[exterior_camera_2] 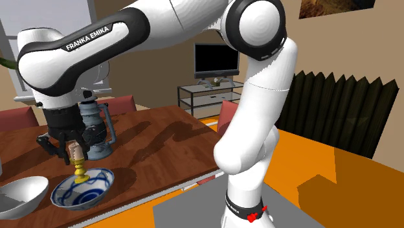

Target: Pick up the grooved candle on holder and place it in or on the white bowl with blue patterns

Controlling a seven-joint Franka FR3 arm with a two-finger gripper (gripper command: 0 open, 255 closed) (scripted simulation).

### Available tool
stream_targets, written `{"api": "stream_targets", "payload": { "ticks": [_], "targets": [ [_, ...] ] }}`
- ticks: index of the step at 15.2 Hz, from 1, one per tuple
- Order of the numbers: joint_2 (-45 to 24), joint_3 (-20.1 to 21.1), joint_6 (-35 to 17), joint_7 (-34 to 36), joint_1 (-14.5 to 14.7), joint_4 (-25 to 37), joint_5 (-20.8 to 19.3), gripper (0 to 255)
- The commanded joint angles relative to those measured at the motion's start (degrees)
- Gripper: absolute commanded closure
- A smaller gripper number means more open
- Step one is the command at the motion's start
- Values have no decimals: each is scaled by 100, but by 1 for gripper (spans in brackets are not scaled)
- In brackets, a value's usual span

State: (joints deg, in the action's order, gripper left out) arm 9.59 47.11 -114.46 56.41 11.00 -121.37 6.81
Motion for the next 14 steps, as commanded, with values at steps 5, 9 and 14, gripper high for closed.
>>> {"api": "stream_targets", "payload": {
  "ticks": [5, 9, 14],
  "targets": [
    [-200, 77, -368, 96, -20, -216, -135, 255],
    [-201, 77, -368, 97, -20, -216, -135, 255],
    [-200, 77, -367, 96, -20, -216, -135, 0]
  ]
}}
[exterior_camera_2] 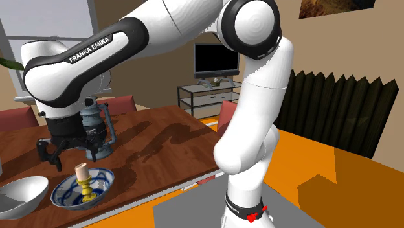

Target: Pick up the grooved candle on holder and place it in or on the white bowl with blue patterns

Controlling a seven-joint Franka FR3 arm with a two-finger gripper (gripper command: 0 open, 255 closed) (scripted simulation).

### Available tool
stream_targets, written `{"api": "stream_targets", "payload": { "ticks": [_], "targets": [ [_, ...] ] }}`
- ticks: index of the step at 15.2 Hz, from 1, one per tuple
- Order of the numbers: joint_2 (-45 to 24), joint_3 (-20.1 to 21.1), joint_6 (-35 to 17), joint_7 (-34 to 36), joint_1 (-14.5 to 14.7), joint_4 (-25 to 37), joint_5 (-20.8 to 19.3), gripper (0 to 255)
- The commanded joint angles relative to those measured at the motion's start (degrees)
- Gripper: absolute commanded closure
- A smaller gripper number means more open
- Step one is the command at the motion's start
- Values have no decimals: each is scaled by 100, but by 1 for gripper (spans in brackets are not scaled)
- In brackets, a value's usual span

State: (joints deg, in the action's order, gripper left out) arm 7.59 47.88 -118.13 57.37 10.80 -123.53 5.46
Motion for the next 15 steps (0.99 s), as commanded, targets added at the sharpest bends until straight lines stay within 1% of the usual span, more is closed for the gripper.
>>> {"api": "stream_targets", "payload": {
  "ticks": [1, 3, 7, 15],
  "targets": [
    [0, 0, 0, 0, 0, 0, 0, 0],
    [0, 0, 0, 0, 0, 0, 0, 0],
    [275, -128, 741, -139, 7, 536, 168, 0],
    [275, -129, 741, -138, 8, 536, 168, 0]
  ]
}}
